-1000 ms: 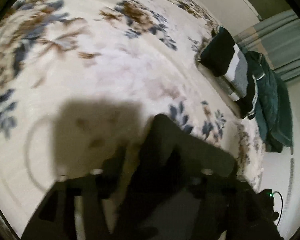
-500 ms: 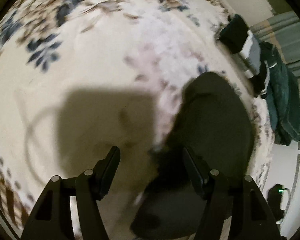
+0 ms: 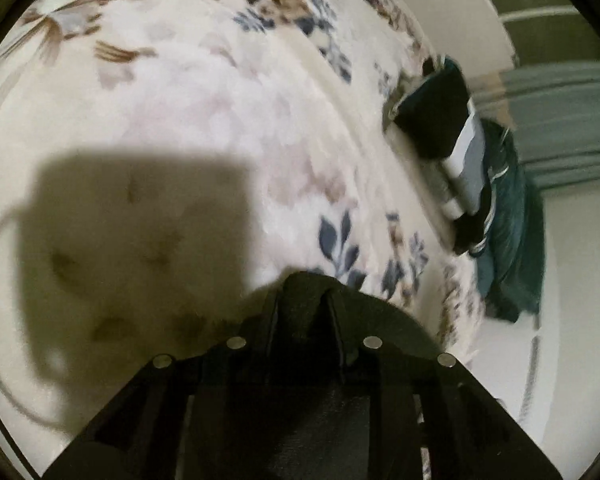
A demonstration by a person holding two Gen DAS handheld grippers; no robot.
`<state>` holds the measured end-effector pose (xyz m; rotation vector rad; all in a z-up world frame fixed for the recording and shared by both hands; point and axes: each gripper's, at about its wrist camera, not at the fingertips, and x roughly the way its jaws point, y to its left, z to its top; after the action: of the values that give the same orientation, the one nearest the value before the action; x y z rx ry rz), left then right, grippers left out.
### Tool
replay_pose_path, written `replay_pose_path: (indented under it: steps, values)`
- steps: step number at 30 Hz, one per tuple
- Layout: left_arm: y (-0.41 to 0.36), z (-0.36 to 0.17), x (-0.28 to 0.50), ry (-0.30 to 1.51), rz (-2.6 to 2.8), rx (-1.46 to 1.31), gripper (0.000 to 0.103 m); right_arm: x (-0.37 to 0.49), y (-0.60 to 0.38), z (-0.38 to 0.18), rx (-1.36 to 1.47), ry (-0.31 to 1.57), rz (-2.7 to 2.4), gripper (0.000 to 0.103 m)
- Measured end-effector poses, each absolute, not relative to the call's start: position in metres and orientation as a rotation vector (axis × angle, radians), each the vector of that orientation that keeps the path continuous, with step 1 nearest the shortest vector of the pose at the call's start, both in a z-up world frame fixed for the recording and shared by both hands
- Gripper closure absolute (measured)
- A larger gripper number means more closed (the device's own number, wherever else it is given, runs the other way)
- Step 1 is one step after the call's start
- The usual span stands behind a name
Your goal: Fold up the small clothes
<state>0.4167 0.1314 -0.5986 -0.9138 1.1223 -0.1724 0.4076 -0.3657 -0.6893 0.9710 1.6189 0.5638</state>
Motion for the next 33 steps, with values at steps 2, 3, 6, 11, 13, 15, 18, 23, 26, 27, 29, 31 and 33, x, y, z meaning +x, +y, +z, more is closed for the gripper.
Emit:
replay_pose_path:
  steps: [2, 3, 6, 11, 13, 15, 18, 23, 26, 27, 29, 31, 33]
  values:
    - [0.137, -0.596, 0.412, 1.119, -0.182, -0.928, 0.083, 0.409, -0.363, -0.691, 1.017, 1.611, 0.644, 0.021]
    - [0.140, -0.594, 0.408, 1.125, -0.200, -0.934, 0.078, 0.412, -0.358, -0.691, 1.031, 1.606, 0.699, 0.021]
    - [0.144, -0.591, 0.388, 1.167, -0.258, -0.907, 0.036, 0.422, -0.338, -0.697, 1.011, 1.644, 0.810, 0.021]
    - [0.115, -0.611, 0.352, 1.276, -0.394, -0.883, 0.033, 0.433, -0.298, -0.701, 0.949, 1.663, 0.881, 0.030]
    - [0.097, -0.609, 0.348, 1.277, -0.396, -0.795, 0.034, 0.437, -0.288, -0.704, 0.934, 1.668, 0.840, 0.064]
    - [0.085, -0.603, 0.350, 1.244, -0.372, -0.739, 0.041, 0.437, -0.287, -0.706, 0.956, 1.658, 0.805, 0.067]
    - [0.083, -0.595, 0.354, 1.223, -0.371, -0.763, 0.076, 0.433, -0.290, -0.694, 0.956, 1.628, 0.769, 0.078]
    - [0.072, -0.562, 0.364, 1.223, -0.383, -0.706, 0.081, 0.432, -0.289, -0.656, 0.941, 1.586, 0.721, 0.080]
    - [0.070, -0.542, 0.380, 1.224, -0.408, -0.688, 0.082, 0.439, -0.290, -0.630, 0.938, 1.553, 0.715, 0.080]
    - [0.066, -0.529, 0.390, 1.217, -0.421, -0.672, 0.082, 0.444, -0.292, -0.618, 0.945, 1.536, 0.711, 0.080]
    - [0.063, -0.513, 0.406, 1.204, -0.447, -0.656, 0.082, 0.455, -0.298, -0.597, 0.949, 1.504, 0.702, 0.080]
    - [0.054, -0.493, 0.435, 1.187, -0.474, -0.636, 0.082, 0.474, -0.304, -0.572, 0.945, 1.464, 0.688, 0.080]
    - [0.045, -0.477, 0.466, 1.174, -0.496, -0.621, 0.082, 0.501, -0.310, -0.547, 0.933, 1.426, 0.668, 0.080]
